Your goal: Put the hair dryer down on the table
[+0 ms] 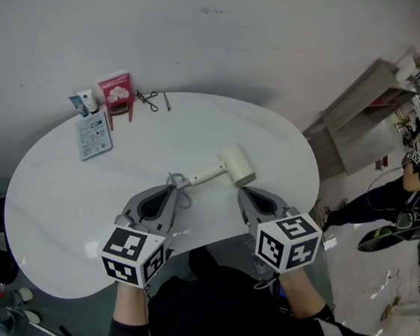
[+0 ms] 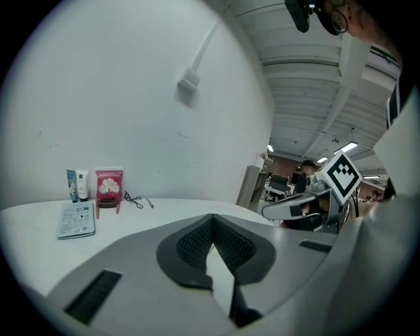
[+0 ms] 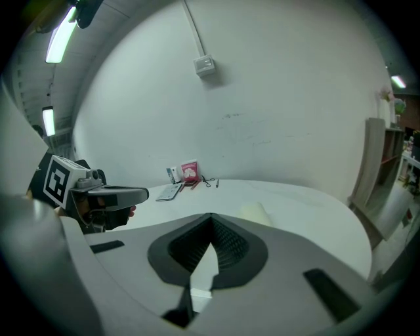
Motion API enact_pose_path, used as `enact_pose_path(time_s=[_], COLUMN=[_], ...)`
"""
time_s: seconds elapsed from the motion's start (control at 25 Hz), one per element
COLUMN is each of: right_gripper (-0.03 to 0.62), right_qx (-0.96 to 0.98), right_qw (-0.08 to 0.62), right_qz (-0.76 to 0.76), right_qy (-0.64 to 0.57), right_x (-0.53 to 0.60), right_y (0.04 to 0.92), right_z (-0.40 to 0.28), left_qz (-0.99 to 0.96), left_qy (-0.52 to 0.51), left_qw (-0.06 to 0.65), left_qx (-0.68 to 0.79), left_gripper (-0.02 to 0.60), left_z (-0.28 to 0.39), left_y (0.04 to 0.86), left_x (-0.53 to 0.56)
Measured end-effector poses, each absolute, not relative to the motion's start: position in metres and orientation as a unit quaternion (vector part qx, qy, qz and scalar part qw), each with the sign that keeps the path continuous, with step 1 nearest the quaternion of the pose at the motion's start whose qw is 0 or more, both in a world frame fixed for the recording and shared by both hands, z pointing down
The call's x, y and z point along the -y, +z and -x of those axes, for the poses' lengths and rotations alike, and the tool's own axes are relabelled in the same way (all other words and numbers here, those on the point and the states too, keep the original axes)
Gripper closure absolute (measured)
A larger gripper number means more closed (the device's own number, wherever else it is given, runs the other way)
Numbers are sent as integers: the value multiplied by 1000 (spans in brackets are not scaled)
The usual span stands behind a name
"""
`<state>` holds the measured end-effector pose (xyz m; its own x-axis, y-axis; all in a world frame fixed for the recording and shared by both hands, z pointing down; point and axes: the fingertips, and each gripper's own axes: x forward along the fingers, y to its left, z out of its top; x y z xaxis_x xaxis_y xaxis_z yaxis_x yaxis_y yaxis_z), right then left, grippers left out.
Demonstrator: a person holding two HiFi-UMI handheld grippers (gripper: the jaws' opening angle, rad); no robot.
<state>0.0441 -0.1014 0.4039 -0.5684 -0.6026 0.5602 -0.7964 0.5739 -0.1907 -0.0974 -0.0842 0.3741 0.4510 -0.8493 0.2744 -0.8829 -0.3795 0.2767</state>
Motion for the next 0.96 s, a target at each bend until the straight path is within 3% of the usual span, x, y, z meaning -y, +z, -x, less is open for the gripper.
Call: enact_pose_path(time_s=[0.96], right_gripper=[592], right_qx=[863], right_qw=[224], right_qz=[-412], right_qy=[187], right_x=[57], right_y=[397], right_z=[-38], left_qz=[-813], left_qy=[33], left_qw=[215], left_qx=[540], left_gripper=[572], left_z=[122], left_y=[385], left_x=[28])
